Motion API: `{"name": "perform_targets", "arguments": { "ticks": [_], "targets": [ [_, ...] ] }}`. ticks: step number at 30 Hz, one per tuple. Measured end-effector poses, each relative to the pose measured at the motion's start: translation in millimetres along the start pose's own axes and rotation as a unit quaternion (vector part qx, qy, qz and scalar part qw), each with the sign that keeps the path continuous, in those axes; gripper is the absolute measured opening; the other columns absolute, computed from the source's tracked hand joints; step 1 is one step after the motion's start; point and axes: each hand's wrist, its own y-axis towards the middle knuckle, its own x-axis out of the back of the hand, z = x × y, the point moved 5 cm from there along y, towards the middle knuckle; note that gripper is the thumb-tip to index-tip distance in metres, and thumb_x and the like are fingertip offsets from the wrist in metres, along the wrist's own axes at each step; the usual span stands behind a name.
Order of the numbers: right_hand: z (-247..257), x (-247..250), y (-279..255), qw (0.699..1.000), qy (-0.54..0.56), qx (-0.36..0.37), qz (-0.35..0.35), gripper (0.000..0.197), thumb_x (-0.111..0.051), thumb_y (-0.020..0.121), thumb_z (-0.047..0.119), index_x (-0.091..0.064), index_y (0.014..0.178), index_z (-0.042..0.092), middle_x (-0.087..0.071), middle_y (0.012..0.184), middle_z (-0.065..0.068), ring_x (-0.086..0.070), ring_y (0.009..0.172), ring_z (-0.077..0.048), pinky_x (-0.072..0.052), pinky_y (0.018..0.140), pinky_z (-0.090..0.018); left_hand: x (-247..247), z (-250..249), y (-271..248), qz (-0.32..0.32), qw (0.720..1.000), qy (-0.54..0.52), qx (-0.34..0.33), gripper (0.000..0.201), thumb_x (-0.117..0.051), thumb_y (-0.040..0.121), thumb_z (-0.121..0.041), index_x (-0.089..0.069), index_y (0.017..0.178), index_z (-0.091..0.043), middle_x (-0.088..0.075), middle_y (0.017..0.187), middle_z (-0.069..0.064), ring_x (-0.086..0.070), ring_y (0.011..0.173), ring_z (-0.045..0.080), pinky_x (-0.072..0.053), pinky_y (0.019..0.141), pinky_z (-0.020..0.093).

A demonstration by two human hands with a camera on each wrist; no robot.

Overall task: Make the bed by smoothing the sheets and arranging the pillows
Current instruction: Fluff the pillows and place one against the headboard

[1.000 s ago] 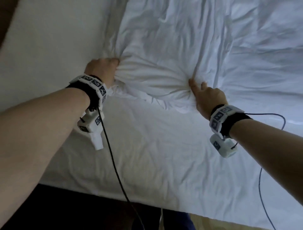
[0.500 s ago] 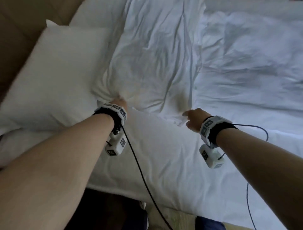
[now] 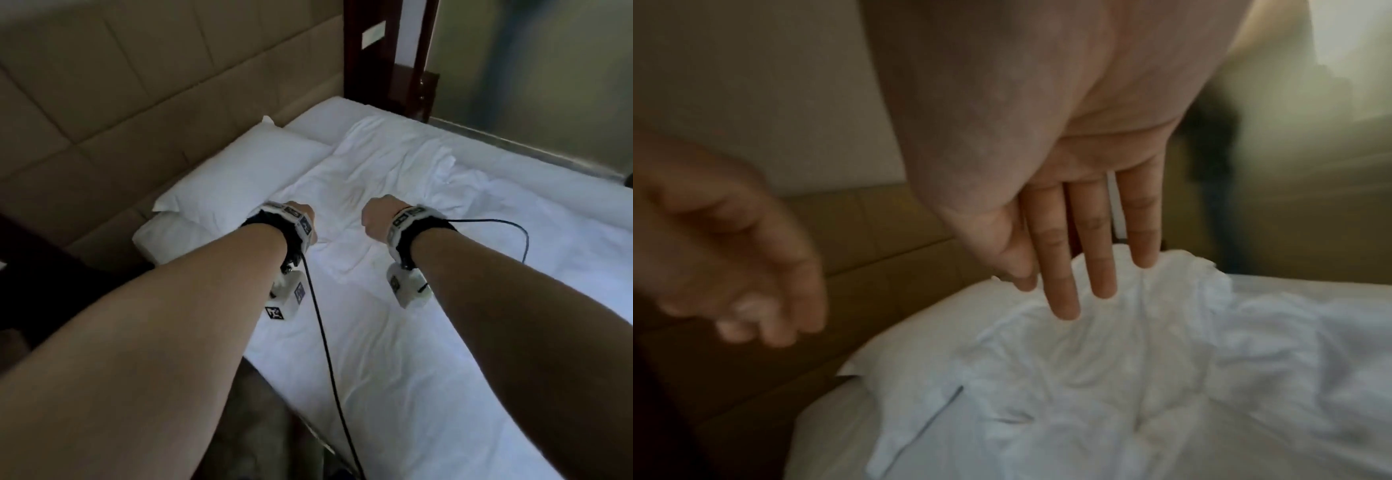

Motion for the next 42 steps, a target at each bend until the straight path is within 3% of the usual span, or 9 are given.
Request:
{"name": "perform_targets", "arguments": {
  "ticks": [3,9,12,14,19,25,32,37,42],
  "targets": [
    [23,32,-38,0.996,-0.009,0.072,-0.047,0.026,-0.051,0.088,0.017,-0.068,0.107,0.014,-0.064,0.113,-0.01,-0.062,0.099,-0.032,-0.053,0.09,-0.043,47,-21,-64,-0.07,0.997,-0.022,0.04,0.016,-0.055,0.083,-0.022,-0.055,0.071,-0.01,-0.06,0.071,0.006,-0.064,0.068,0.024,-0.05,0.065,0.031],
    [10,70,-156,0.981,-0.034,0.126,-0.143,0.033,-0.048,0.087,0.013,-0.069,0.111,0.014,-0.064,0.116,-0.011,-0.061,0.102,-0.033,-0.054,0.089,-0.039,65,-69,-191,-0.126,0.986,0.035,0.104,0.018,-0.058,0.087,-0.022,-0.045,0.074,-0.017,-0.046,0.077,0.001,-0.057,0.081,0.025,-0.056,0.084,0.041],
    [-21,53,-230,0.982,-0.057,0.123,-0.135,0.03,-0.049,0.088,0.01,-0.069,0.111,0.013,-0.061,0.115,-0.015,-0.063,0.096,-0.034,-0.055,0.086,-0.039,42,-110,-246,-0.129,0.986,0.027,0.105,0.013,-0.056,0.092,-0.025,-0.057,0.089,-0.012,-0.054,0.085,0.002,-0.059,0.086,0.026,-0.052,0.078,0.033],
    [-44,35,-274,0.983,-0.078,0.123,-0.111,0.029,-0.049,0.089,0.008,-0.069,0.109,0.012,-0.061,0.114,-0.015,-0.063,0.094,-0.033,-0.056,0.085,-0.039,23,-134,-273,-0.111,0.987,0.013,0.113,0.018,-0.056,0.089,-0.024,-0.057,0.08,-0.008,-0.058,0.082,0.0,-0.059,0.073,0.024,-0.052,0.068,0.032],
    [-119,12,-350,0.988,-0.095,0.087,-0.087,0.028,-0.05,0.088,0.009,-0.069,0.108,0.013,-0.062,0.111,-0.014,-0.063,0.094,-0.032,-0.056,0.086,-0.04,12,-204,-320,-0.072,0.989,0.047,0.119,0.018,-0.053,0.087,-0.027,-0.05,0.073,-0.015,-0.054,0.076,0.006,-0.063,0.077,0.029,-0.057,0.077,0.043],
    [-203,20,-403,0.987,-0.109,0.058,-0.106,0.027,-0.052,0.084,0.013,-0.07,0.103,0.018,-0.064,0.109,-0.009,-0.064,0.091,-0.031,-0.056,0.083,-0.038,14,-275,-348,-0.086,0.99,0.051,0.102,0.018,-0.056,0.088,-0.023,-0.063,0.093,-0.008,-0.057,0.08,-0.001,-0.065,0.091,0.029,-0.056,0.082,0.039],
    [-323,15,-419,0.986,-0.138,0.026,-0.095,0.034,-0.051,0.092,0.014,-0.063,0.123,0.015,-0.06,0.122,-0.012,-0.06,0.106,-0.032,-0.053,0.088,-0.037,4,-379,-345,-0.078,0.992,-0.011,0.099,0.019,-0.055,0.083,-0.019,-0.051,0.066,-0.014,-0.055,0.071,0.005,-0.06,0.066,0.029,-0.056,0.07,0.039],
    [-413,-51,-410,0.989,-0.144,0.027,0.001,0.026,-0.05,0.093,0.012,-0.065,0.114,0.01,-0.06,0.119,-0.014,-0.062,0.1,-0.033,-0.055,0.089,-0.04,-63,-477,-326,0.003,0.997,-0.04,0.073,0.012,-0.054,0.077,-0.014,-0.053,0.067,-0.009,-0.058,0.067,0.015,-0.056,0.054,0.022,-0.04,0.052,0.026],
    [-478,-113,-422,0.984,-0.153,0.065,0.057,0.023,-0.045,0.091,0.009,-0.063,0.104,0.01,-0.061,0.113,-0.006,-0.057,0.098,-0.028,-0.054,0.084,-0.034,-94,-560,-310,0.016,0.997,-0.035,0.063,0.009,-0.054,0.077,-0.016,-0.061,0.074,-0.009,-0.066,0.084,0.015,-0.065,0.07,0.026,-0.051,0.067,0.035]
  ]
}}
